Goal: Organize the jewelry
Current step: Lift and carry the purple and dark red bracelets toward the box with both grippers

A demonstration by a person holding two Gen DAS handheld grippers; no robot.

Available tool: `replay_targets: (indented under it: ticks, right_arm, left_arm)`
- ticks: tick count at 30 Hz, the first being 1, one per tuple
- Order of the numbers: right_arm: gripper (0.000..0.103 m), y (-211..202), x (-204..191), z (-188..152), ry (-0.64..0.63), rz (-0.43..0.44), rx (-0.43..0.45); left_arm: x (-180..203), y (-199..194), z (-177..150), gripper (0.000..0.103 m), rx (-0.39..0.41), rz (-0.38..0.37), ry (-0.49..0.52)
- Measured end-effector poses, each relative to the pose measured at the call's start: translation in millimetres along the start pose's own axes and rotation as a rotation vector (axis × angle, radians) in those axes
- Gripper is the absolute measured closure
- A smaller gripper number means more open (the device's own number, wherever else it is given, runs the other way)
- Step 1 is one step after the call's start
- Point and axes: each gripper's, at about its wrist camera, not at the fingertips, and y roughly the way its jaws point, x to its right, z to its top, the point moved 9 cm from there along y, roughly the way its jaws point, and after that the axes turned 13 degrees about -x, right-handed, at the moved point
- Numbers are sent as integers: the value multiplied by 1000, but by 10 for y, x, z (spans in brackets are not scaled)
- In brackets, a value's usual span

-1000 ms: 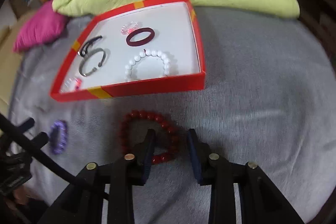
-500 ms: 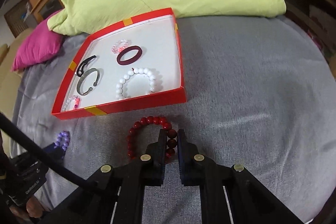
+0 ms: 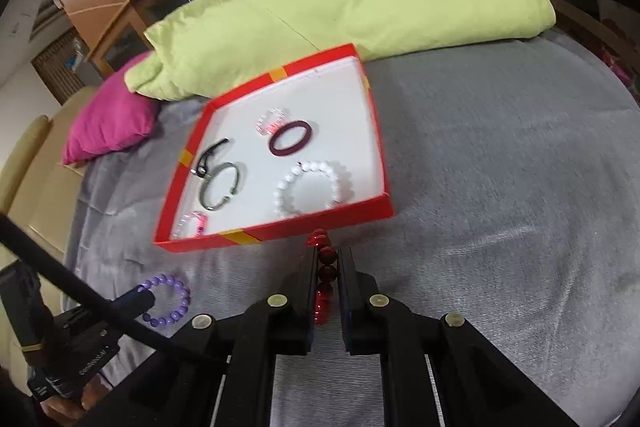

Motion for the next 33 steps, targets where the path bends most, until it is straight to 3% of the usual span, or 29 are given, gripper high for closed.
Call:
replay_targets:
  ticks: [12,33]
  right_arm:
    - [92,-92,-148,35,-23,67,36]
    - [92,-244,-377,53,-80,147,100]
  left_arm:
    - [58,-142,34,93,42,5,23]
    - [118,-208,126,93,81,149,69]
